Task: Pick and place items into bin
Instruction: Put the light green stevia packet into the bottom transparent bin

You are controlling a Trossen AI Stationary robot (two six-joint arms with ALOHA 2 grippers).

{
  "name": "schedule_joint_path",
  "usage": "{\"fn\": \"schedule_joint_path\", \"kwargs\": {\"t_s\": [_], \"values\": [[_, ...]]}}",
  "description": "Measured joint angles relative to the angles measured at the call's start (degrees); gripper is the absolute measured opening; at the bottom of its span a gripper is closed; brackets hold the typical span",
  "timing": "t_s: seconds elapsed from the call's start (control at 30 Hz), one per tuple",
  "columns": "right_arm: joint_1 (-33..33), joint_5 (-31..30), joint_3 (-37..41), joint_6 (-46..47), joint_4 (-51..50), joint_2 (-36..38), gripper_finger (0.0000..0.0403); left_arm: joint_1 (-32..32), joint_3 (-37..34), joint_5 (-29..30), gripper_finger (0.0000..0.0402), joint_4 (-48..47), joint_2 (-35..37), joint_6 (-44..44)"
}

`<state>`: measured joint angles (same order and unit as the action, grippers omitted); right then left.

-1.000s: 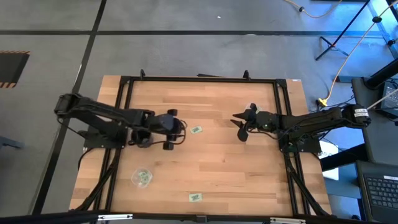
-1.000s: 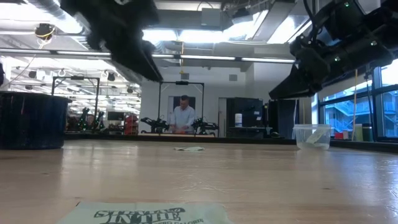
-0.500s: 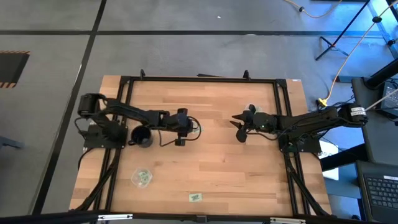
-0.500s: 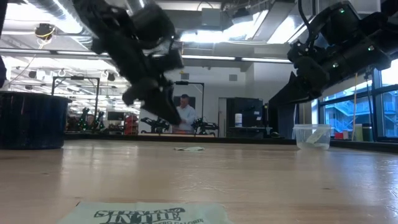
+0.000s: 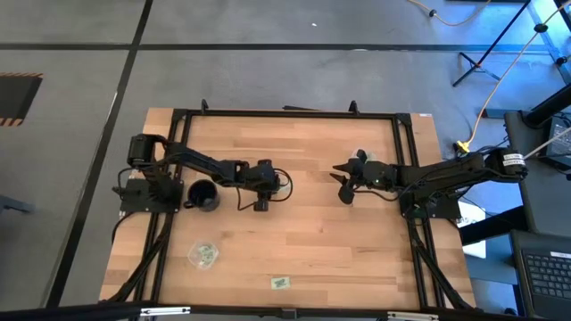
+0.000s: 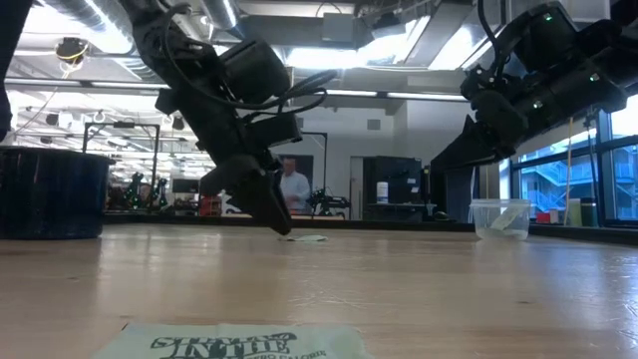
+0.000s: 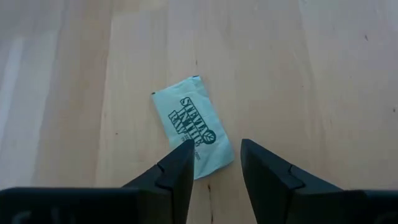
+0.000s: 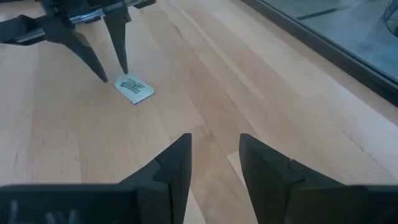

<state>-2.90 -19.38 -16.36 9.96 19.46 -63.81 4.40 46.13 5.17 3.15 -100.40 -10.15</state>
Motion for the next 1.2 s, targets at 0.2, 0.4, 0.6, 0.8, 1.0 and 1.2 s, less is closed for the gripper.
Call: {"fn": "schedule_joint_path", "kwargs": {"t_s": [0.2, 0.4, 0.6, 0.8, 1.0, 1.2], "values": [[0.0, 0.0, 0.0, 0.0, 0.0, 0.0, 0.0138, 0.0, 0.0, 0.2, 0.0121, -0.3, 0.0, 0.0], [0.0, 0.0, 0.0, 0.0, 0.0, 0.0, 0.0138, 0.2, 0.2, -0.2, 0.0113, 0.6, -2.4, 1.3], [0.0, 0.0, 0.0, 0.0, -0.1, 0.0, 0.0138, 0.3, 0.4, -0.4, 0.0103, 1.4, -4.8, 2.0], [0.0, 0.0, 0.0, 0.0, -0.1, 0.0, 0.0138, 0.3, 0.4, -0.7, 0.0076, 1.2, -4.9, 2.0], [0.0, 0.0, 0.0, 0.0, -0.1, 0.0, 0.0138, 0.2, 0.3, -0.8, 0.0048, 1.2, -4.9, 2.0], [0.0, 0.0, 0.0, 0.0, -0.1, 0.0, 0.0138, 0.2, 0.2, -0.9, 0.0029, 1.3, -4.9, 1.9]]}}
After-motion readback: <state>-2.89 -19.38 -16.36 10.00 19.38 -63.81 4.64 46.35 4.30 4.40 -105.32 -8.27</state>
